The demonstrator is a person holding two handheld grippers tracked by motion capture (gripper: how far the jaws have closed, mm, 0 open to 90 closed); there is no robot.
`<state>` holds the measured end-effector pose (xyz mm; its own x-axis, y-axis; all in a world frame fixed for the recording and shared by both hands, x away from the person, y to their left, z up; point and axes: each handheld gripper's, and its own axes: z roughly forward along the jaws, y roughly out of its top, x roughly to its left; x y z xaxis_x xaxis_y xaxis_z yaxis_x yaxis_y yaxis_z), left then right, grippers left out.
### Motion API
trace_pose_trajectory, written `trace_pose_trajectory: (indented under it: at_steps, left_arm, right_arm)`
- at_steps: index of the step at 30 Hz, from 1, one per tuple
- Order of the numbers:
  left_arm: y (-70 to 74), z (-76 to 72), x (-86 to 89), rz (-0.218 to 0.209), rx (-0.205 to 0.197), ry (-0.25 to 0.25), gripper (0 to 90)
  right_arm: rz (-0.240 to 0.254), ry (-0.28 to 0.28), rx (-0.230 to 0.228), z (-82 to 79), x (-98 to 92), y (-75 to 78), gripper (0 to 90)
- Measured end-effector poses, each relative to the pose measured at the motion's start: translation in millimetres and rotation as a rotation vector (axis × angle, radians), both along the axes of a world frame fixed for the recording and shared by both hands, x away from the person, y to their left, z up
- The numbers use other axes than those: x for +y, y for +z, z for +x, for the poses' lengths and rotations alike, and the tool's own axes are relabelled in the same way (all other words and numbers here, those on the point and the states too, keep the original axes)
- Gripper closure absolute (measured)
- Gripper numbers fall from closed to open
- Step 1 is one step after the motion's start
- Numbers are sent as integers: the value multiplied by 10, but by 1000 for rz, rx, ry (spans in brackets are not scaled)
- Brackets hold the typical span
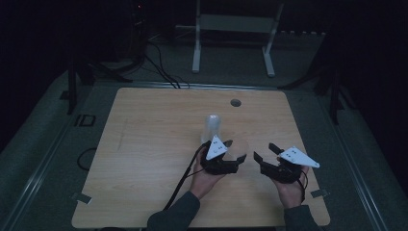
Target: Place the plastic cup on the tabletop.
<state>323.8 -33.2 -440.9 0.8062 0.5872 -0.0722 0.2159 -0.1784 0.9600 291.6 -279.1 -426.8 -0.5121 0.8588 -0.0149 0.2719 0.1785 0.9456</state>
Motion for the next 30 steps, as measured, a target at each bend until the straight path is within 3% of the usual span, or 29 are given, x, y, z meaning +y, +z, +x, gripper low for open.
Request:
trace_pose_trajectory:
  at_steps: [30]
  left_arm:
    - [-107, -1, -34, 14, 11, -5, 293]
  right_arm:
    - [2, -2, -1, -5, -11, 5, 299]
